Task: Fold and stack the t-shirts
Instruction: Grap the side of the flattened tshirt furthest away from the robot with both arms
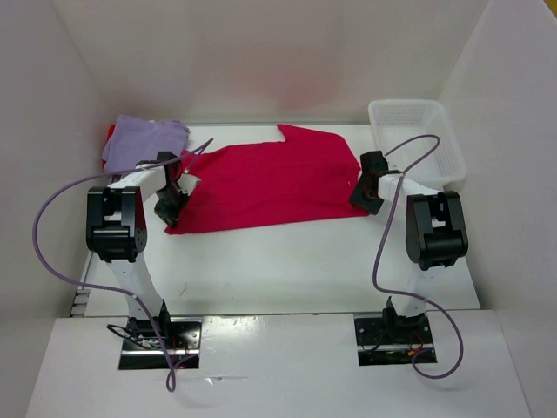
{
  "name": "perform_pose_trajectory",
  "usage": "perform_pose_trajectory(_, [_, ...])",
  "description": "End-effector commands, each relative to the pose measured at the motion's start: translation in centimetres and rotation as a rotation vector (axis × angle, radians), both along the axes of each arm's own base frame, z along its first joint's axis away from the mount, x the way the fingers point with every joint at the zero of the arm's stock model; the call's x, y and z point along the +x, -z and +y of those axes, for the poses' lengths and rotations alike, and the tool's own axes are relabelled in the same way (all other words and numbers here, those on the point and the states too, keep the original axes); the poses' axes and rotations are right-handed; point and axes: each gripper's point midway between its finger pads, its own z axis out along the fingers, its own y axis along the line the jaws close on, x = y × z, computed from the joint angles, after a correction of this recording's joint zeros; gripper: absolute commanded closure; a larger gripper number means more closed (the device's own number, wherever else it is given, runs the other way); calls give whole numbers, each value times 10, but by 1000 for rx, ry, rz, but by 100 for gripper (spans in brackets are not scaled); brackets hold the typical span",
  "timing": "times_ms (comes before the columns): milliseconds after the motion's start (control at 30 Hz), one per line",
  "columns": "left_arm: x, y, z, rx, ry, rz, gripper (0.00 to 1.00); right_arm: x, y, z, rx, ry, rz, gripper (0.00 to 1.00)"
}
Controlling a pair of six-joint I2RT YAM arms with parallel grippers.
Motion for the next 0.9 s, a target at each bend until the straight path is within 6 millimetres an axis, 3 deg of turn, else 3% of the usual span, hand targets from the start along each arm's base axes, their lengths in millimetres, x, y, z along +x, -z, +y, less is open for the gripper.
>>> perform_pose_trajectory(0, [7, 11, -4, -27, -8, -21, 100, -19, 14, -12, -38, 53, 67, 53])
perform_pose_trajectory(33, [8, 8, -4, -26, -8, -30, 100, -25, 17, -12, -36, 62, 88, 80])
perform_pose_trajectory(100, [-2, 5, 3, 13, 12, -25, 100, -30, 15, -10, -20, 67, 84, 97])
perform_pose_trajectory(133, [-7, 3, 5, 25, 20, -24, 100, -39, 9, -11, -15, 76, 77, 100])
perform_pose_trajectory(200, [-16, -7, 11, 62, 45, -32, 100, -46, -2, -11, -10, 85, 72, 100])
perform_pose_trajectory(333, [-47, -26, 21, 123, 85, -16, 100, -83, -36, -4, 55, 101, 67, 100])
perform_pose_trajectory(433, [-72, -30, 25, 144, 110, 32, 100, -97, -50, 15, 124, 102, 41, 81])
perform_pose_trajectory(467, [-81, -28, 25, 142, 123, 66, 100, -103, -57, 17, 129, 109, 54, 81])
perform_pose_trajectory(633, [-113, -34, 17, 148, 186, 138, 100, -135, -55, 29, 187, 144, 164, 82])
perform_pose_trajectory(800, [-127, -49, 18, 146, 224, 155, 100, -178, -44, 28, 187, 191, 272, 82])
perform_pose_trajectory(867, [-139, -50, 22, 177, 244, 196, 100, -184, -53, 30, 176, 195, 267, 80])
